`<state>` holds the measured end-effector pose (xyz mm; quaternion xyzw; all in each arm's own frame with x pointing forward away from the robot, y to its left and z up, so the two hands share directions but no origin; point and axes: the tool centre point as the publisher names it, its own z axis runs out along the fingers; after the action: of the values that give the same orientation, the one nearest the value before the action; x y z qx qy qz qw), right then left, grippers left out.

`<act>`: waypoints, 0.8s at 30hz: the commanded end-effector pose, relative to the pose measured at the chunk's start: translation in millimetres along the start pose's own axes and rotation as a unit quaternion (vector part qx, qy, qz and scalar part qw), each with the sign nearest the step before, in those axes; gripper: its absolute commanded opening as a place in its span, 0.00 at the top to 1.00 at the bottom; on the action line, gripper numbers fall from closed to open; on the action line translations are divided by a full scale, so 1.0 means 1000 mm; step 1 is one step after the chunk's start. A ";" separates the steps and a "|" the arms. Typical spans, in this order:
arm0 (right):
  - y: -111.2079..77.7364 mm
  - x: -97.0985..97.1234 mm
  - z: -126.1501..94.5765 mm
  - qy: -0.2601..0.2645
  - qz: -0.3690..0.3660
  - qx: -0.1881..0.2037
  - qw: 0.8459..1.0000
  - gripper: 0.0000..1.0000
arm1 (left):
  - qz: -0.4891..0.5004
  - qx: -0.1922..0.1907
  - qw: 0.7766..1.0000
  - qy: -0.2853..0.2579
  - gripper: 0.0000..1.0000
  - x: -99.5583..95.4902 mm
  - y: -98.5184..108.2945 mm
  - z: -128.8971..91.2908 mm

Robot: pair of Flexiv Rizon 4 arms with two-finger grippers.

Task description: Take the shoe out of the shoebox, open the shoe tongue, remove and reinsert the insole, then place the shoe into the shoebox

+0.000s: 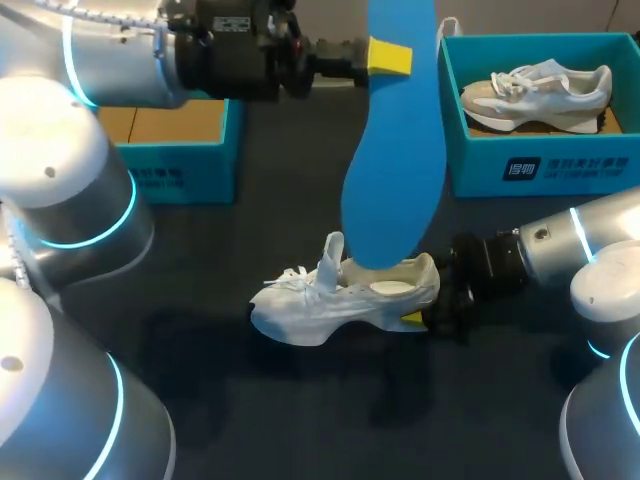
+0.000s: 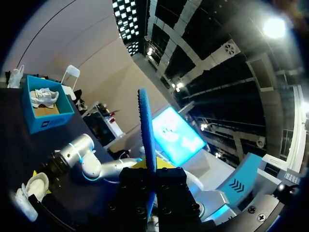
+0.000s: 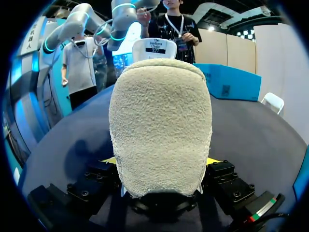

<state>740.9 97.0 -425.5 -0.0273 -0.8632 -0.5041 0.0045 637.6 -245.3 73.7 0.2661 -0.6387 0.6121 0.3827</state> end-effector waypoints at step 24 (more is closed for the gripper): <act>-0.001 -0.001 0.005 -0.001 0.000 0.003 1.000 1.00 | -0.054 0.018 0.998 -0.013 1.00 0.016 0.029 -0.009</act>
<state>740.9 97.0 -425.6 -0.0273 -0.8632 -0.5040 0.0045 609.7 -232.3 70.9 0.3135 -0.6186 0.5972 0.4029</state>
